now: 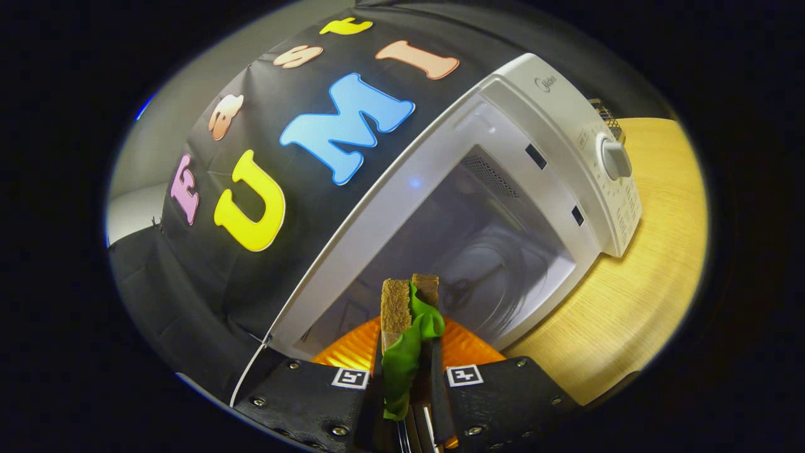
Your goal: Open the microwave, put the food inside, and close the microwave door.
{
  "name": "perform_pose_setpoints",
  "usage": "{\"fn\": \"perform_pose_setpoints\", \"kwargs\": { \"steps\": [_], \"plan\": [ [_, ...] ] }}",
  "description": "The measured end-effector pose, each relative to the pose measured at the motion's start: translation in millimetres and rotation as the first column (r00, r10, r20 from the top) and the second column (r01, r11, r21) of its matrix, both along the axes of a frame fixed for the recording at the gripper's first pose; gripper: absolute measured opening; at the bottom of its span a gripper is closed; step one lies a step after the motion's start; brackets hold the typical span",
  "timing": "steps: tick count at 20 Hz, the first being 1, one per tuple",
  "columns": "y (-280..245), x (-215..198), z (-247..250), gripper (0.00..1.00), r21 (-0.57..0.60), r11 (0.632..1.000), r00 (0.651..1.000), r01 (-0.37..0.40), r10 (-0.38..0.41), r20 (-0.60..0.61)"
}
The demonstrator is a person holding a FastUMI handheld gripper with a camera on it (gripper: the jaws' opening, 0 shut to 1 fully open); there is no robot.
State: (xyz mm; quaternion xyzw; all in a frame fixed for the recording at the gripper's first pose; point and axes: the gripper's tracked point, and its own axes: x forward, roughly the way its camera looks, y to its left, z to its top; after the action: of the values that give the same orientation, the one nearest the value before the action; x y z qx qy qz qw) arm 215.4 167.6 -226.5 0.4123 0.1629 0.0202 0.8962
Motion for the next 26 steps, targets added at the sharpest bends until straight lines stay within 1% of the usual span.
{"fn": "perform_pose_setpoints", "kwargs": {
  "steps": [6, 9, 12, 14, 15, 16, 17, 18, 19, 20, 21, 24, 26],
  "plan": [
    [-6.5, 30.9, -17.8, 0.3, 0.087, 0.992, 0.994, 0.094, -0.098, 0.04],
    [-9.5, 40.2, -33.4, 0.3, 0.115, 0.984, 0.99, 0.136, -0.139, 0.019],
    [-13.7, 47.8, -51.4, 0.3, 0.11, 0.98, 0.986, 0.164, -0.164, -0.015],
    [-15.5, 51.9, -59.0, 0.3, 0.13, 0.976, 0.984, 0.176, -0.173, -0.038],
    [-17.5, 51.8, -62.4, 0.33, 0.128, 0.975, 0.983, 0.184, -0.179, -0.052],
    [-19.7, 52.5, -67.9, 0.42, 0.112, 0.974, 0.979, 0.195, -0.188, -0.075],
    [-21.5, 50.7, -63.2, 0.47, 0.099, 0.976, 0.98, 0.192, -0.187, -0.061],
    [-23.0, 48.7, -59.3, 0.61, 0.069, 0.978, 0.98, 0.197, -0.194, -0.049],
    [-27.9, 45.6, -53.9, 0.7, 0.019, 0.978, 0.978, 0.208, -0.207, -0.04],
    [-32.7, 42.0, -55.7, 0.92, -0.044, 0.975, 0.974, 0.22, -0.222, -0.05],
    [-34.9, 37.5, -54.0, 0.97, -0.086, 0.973, 0.974, 0.214, -0.219, -0.052],
    [-32.7, 23.6, -51.9, 0.97, -0.143, 0.974, 0.98, 0.175, -0.186, -0.071],
    [-36.0, 14.0, -49.2, 0.97, -0.2, 0.968, 0.982, 0.154, -0.172, -0.076]
  ]
}}
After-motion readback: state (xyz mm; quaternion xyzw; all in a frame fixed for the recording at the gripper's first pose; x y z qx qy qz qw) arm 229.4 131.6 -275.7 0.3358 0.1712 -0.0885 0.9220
